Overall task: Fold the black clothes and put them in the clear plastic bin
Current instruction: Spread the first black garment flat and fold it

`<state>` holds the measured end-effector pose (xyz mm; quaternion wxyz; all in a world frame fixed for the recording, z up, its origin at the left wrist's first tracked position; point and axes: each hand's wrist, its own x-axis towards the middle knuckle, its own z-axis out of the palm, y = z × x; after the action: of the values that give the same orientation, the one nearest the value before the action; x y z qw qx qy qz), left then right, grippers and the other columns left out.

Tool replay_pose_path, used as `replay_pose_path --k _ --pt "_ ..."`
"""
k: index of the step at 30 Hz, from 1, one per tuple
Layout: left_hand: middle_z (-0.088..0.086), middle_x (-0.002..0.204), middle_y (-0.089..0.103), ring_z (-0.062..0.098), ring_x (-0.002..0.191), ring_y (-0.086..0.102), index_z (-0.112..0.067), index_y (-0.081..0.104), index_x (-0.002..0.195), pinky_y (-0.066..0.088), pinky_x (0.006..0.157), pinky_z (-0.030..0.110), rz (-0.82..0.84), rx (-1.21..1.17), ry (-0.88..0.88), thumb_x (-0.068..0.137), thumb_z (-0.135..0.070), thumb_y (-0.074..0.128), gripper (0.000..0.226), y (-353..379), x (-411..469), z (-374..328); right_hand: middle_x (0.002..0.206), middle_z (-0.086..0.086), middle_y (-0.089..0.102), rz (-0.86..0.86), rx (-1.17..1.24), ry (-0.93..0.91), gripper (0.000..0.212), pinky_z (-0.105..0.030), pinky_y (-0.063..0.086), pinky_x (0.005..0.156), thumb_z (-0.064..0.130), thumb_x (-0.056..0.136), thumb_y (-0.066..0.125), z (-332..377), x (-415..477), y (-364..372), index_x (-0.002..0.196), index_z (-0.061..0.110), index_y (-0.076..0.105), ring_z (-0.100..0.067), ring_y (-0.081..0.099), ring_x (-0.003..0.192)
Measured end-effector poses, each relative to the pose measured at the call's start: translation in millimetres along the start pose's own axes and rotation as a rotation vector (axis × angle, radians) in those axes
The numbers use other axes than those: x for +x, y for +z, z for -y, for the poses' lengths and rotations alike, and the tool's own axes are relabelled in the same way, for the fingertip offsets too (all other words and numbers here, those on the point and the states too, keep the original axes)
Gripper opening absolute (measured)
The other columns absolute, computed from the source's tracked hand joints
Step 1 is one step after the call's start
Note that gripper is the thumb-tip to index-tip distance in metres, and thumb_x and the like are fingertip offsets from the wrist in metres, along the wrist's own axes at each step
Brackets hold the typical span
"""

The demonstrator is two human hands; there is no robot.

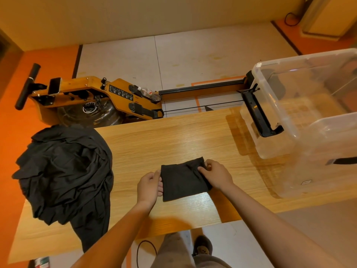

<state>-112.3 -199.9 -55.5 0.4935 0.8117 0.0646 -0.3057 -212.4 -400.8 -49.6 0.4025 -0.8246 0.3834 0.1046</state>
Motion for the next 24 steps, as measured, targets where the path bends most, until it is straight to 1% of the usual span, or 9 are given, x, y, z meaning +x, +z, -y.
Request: replay_pose_path --k 3,5,7,11,15,17,19,22,24 --pt "-0.006 0.053 0.056 0.009 0.054 0.054 -0.011 0.059 0.07 0.045 0.059 0.025 0.022 0.07 0.095 0.093 -0.029 0.063 0.029 2.4 -7.0 -4.2 0.074 0.005 0.059 -0.07 -0.045 -0.078 0.022 -0.028 0.033 0.05 0.04 0.096 0.053 4.1 -6.0 1.9 0.092 0.019 0.057 -0.017 0.056 0.071" --pt "-0.01 0.045 0.05 0.001 0.048 0.048 -0.013 0.053 0.065 0.042 0.061 0.021 0.002 0.119 0.161 0.091 -0.021 0.066 0.03 3.1 -12.6 -5.3 0.075 0.004 0.061 -0.09 -0.056 -0.09 0.022 -0.028 0.034 0.05 0.041 0.097 0.051 3.9 -7.9 2.7 0.096 0.021 0.058 -0.017 0.057 0.07" --pt "-0.008 0.048 0.048 0.004 0.051 0.046 -0.012 0.051 0.066 0.042 0.064 0.024 -0.026 0.101 0.185 0.092 -0.018 0.064 0.03 1.7 -18.0 -3.1 0.074 0.003 0.062 -0.101 -0.062 -0.091 0.024 -0.028 0.035 0.05 0.042 0.097 0.049 3.0 -9.6 2.6 0.094 0.02 0.058 -0.017 0.058 0.07" --pt "-0.002 0.054 0.049 0.013 0.054 0.05 -0.01 0.048 0.069 0.045 0.061 0.034 -0.034 0.033 0.128 0.094 -0.016 0.06 0.028 1.4 -26.9 9.0 0.07 0.004 0.06 -0.12 -0.081 -0.081 0.03 -0.029 0.036 0.051 0.045 0.097 0.049 1.9 -13.5 3.7 0.087 0.018 0.056 -0.017 0.058 0.069" --pt "0.005 0.057 0.055 0.018 0.053 0.054 -0.01 0.05 0.071 0.045 0.058 0.032 -0.019 0.062 0.063 0.094 -0.018 0.061 0.027 4.3 -23.1 13.7 0.073 0.005 0.057 -0.131 -0.134 -0.039 0.025 -0.028 0.034 0.051 0.042 0.096 0.05 -0.3 -14.2 11.1 0.09 0.018 0.052 -0.018 0.056 0.071" --pt "0.009 0.061 0.06 0.021 0.054 0.056 -0.012 0.051 0.073 0.046 0.055 0.032 -0.007 0.08 0.061 0.094 -0.021 0.061 0.025 4.4 -17.9 11.4 0.077 0.002 0.059 -0.143 -0.14 -0.029 0.023 -0.028 0.033 0.051 0.041 0.097 0.049 -0.6 -14.6 13.4 0.094 0.018 0.051 -0.019 0.056 0.071" --pt "0.013 0.066 0.063 0.024 0.054 0.058 -0.015 0.05 0.075 0.045 0.053 0.033 0.004 0.089 0.095 0.095 -0.025 0.059 0.024 3.7 -14.9 10.5 0.074 0.001 0.06 -0.17 -0.136 -0.048 0.023 -0.028 0.034 0.05 0.04 0.099 0.046 0.1 -16.1 14.0 0.095 0.018 0.05 -0.019 0.056 0.068" --pt "0.009 0.061 0.058 0.02 0.05 0.053 -0.018 0.048 0.079 0.042 0.049 0.031 0.003 0.106 0.172 0.097 -0.027 0.056 0.022 1.4 -17.2 10.6 0.063 0.006 0.053 -0.246 -0.127 -0.1 0.022 -0.028 0.031 0.047 0.039 0.1 0.044 1.3 -18.3 14.4 0.097 0.018 0.048 -0.016 0.052 0.058" --pt "0.007 0.058 0.053 0.018 0.048 0.051 -0.017 0.047 0.08 0.042 0.047 0.03 0.026 0.093 0.166 0.098 -0.025 0.055 0.021 1.3 -17.9 13.1 0.064 0.006 0.053 -0.267 -0.147 -0.116 0.022 -0.028 0.032 0.048 0.039 0.101 0.042 2.6 -18.1 15.0 0.097 0.019 0.047 -0.017 0.053 0.059"
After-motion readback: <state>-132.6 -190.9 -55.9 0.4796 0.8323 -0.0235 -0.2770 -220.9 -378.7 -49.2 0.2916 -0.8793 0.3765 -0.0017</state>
